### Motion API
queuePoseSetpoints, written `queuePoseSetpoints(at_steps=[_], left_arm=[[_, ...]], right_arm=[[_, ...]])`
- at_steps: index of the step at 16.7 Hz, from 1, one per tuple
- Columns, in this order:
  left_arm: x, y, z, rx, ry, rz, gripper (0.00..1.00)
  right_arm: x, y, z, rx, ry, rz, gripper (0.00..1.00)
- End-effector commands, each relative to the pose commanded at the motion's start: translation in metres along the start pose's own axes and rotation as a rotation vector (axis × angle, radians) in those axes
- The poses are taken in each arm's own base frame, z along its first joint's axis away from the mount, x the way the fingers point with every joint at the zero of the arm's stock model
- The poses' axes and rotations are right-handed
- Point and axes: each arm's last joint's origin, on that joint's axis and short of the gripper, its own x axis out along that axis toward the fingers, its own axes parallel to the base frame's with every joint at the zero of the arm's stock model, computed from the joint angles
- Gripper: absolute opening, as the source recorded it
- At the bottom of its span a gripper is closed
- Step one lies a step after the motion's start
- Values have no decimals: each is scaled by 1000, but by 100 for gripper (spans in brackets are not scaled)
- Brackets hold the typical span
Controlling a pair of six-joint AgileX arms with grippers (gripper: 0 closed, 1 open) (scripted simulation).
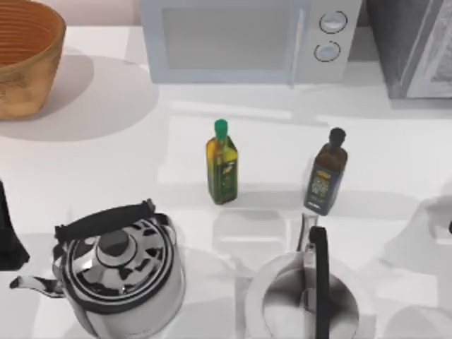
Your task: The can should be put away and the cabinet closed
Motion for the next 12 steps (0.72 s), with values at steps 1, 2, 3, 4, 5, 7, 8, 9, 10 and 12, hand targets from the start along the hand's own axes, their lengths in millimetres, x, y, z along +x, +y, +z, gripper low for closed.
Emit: queuePoseSetpoints(at_steps=[1, 2, 3, 4, 5, 7, 8, 9, 10, 12], left_arm=[[0, 0, 0, 0, 0, 0, 100], [0, 0, 0, 0, 0, 0, 100], [0, 0, 0, 0, 0, 0, 100], [0, 0, 0, 0, 0, 0, 100], [0, 0, 0, 0, 0, 0, 100], [0, 0, 0, 0, 0, 0, 100], [0, 0, 0, 0, 0, 0, 100], [0, 0, 0, 0, 0, 0, 100], [0, 0, 0, 0, 0, 0, 100], [0, 0, 0, 0, 0, 0, 100]], right_arm=[[8, 0, 0, 0, 0, 0, 100], [14, 0, 0, 0, 0, 0, 100], [18, 0, 0, 0, 0, 0, 100], [19, 1, 0, 0, 1, 0, 100], [19, 1, 0, 0, 1, 0, 100], [19, 1, 0, 0, 1, 0, 100], [19, 1, 0, 0, 1, 0, 92], [19, 1, 0, 0, 1, 0, 85], [19, 1, 0, 0, 1, 0, 77], [19, 1, 0, 0, 1, 0, 62]])
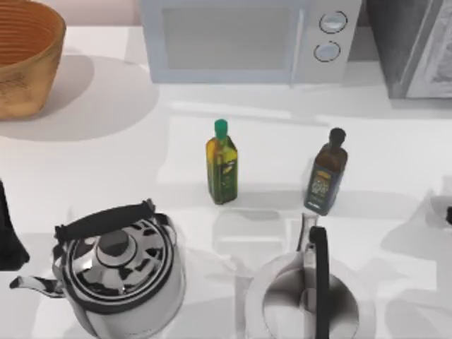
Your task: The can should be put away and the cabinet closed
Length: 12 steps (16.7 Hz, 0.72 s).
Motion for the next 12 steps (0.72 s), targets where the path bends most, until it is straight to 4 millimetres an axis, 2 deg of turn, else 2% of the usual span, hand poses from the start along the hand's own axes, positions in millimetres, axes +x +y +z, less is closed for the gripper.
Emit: queuePoseSetpoints(at_steps=[8, 12], left_arm=[[0, 0, 0, 0, 0, 0, 100], [0, 0, 0, 0, 0, 0, 100]], right_arm=[[0, 0, 0, 0, 0, 0, 2], [0, 0, 0, 0, 0, 0, 0]])
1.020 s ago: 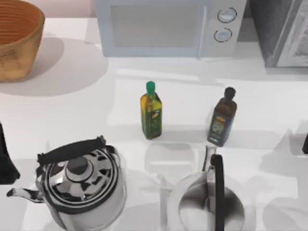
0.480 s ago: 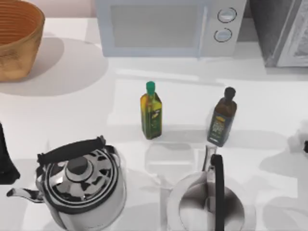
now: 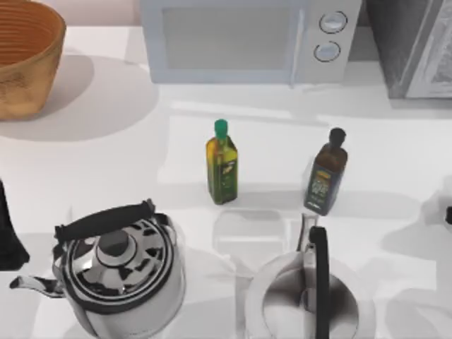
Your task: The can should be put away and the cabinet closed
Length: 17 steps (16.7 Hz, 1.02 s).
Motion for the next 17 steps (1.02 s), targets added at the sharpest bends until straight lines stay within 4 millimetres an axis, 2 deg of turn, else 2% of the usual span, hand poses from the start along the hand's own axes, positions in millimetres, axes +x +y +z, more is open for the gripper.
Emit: queuePoseSetpoints(at_steps=[6, 8, 13, 17], left_arm=[[0, 0, 0, 0, 0, 0, 100], [0, 0, 0, 0, 0, 0, 100], [0, 0, 0, 0, 0, 0, 100], [0, 0, 0, 0, 0, 0, 100]], right_arm=[[0, 0, 0, 2, 0, 0, 0], [1, -1, 6, 1, -9, -2, 0], [5, -2, 41, -1, -21, 0, 0], [-4, -2, 79, 5, 29, 2, 0]])
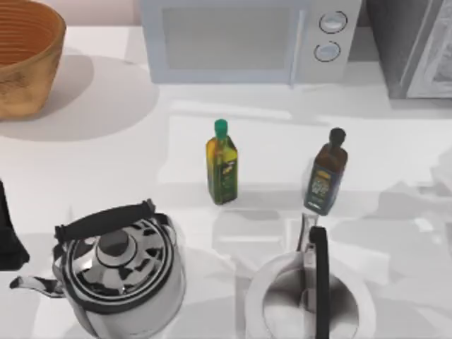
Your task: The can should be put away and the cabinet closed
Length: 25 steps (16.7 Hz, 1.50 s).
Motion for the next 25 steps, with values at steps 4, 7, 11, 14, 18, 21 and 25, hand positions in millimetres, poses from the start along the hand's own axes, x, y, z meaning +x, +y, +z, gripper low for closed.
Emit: queuePoseSetpoints(at_steps=[4, 7, 11, 14, 18, 21, 25], left_arm=[[0, 0, 0, 0, 0, 0, 100], [0, 0, 0, 0, 0, 0, 100], [0, 0, 0, 0, 0, 0, 100], [0, 0, 0, 0, 0, 0, 100], [0, 0, 0, 0, 0, 0, 100], [0, 0, 0, 0, 0, 0, 100], [0, 0, 0, 0, 0, 0, 100]], right_arm=[[-23, 1, 39, 1, 3, -1, 0], [-38, 3, 59, -2, -21, -2, 0], [-42, 3, 64, -3, -28, -2, 0], [-42, 3, 62, -1, -24, -2, 0], [-59, 7, 62, -3, -49, -5, 0], [-87, 14, 58, -8, -100, -3, 0], [-130, 23, 42, -14, -204, 1, 0]])
